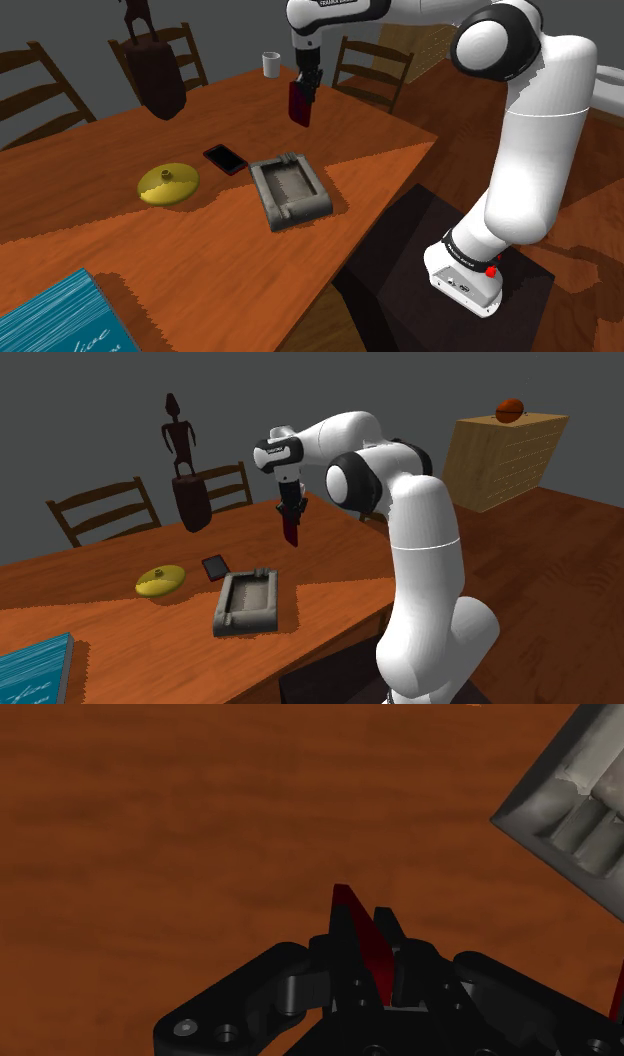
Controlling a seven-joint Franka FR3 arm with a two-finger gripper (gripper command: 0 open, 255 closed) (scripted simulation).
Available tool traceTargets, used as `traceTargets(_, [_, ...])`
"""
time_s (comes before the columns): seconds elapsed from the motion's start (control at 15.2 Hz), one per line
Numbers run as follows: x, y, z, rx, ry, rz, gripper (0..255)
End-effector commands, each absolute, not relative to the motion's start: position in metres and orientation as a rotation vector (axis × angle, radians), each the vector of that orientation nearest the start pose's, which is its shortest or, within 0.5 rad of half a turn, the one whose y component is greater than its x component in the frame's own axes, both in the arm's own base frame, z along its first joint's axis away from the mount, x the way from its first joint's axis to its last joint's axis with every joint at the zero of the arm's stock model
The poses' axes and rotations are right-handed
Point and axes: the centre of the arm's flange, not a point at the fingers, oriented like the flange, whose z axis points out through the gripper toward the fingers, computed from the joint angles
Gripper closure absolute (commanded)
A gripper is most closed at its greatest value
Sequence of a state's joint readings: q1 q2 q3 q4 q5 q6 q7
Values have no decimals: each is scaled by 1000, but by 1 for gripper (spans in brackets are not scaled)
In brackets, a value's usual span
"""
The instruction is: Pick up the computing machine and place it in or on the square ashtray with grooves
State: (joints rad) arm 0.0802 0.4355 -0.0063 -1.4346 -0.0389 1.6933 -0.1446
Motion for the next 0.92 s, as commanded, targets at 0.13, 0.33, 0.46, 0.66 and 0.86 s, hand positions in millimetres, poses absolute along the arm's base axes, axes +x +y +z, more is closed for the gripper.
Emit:
traceTargets(0.13, [665,46,451,-3143,-358,283,255])
traceTargets(0.33, [665,46,467,-3143,-358,283,255])
traceTargets(0.46, [665,46,478,-3143,-358,283,255])
traceTargets(0.66, [665,46,494,-3143,-358,283,255])
traceTargets(0.86, [665,46,508,-3143,-358,283,255])
